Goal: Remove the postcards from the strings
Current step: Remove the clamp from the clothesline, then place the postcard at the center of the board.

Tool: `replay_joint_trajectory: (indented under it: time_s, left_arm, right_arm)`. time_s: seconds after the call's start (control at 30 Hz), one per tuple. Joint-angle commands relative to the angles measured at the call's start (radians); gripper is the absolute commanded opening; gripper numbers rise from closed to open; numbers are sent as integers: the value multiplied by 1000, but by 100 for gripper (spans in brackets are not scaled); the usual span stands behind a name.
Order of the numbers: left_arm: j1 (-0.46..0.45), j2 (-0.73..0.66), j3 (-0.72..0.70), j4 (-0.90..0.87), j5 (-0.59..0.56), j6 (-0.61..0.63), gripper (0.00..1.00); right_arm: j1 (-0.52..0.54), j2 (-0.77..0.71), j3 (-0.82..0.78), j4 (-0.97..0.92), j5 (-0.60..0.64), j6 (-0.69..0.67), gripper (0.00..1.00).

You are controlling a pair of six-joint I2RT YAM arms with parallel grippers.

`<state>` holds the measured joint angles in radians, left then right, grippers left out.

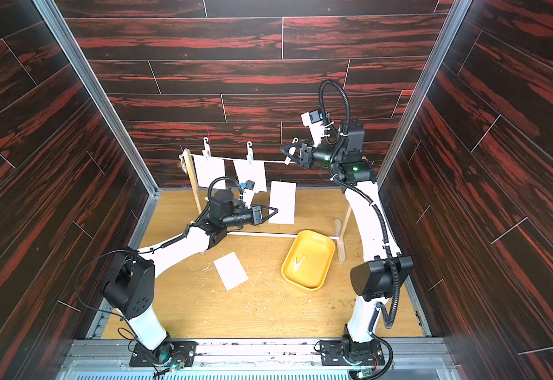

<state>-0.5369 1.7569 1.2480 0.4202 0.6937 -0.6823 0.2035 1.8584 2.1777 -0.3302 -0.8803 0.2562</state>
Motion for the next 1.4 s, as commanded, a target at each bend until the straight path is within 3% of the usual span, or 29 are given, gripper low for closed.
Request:
replay_joint_trajectory:
  time_s: [0.0,0.5,0.67,1.07,1.2,1.37]
  left_arm:
    - [-4,-67,-39,37,-7,-12,0]
    - [-4,-210,-364,-63,-86,-29,0]
    - [7,-248,-459,-172,-157,-38,0]
    - [57,-223,-597,-286,-239,-69,0]
    - [58,-209,-620,-293,-264,-80,11]
    - [58,-234,-622,-362,-320,-75,34]
  right_arm:
    - [1,-62,6,0,-5,-17,18]
    - [2,-85,-26,34,-1,-5,18]
    - [2,-98,-42,26,5,-17,18]
    - [2,-101,-64,45,31,-9,18]
    - [2,-98,-58,46,43,-10,18]
    - [1,-103,-56,59,62,-5,18]
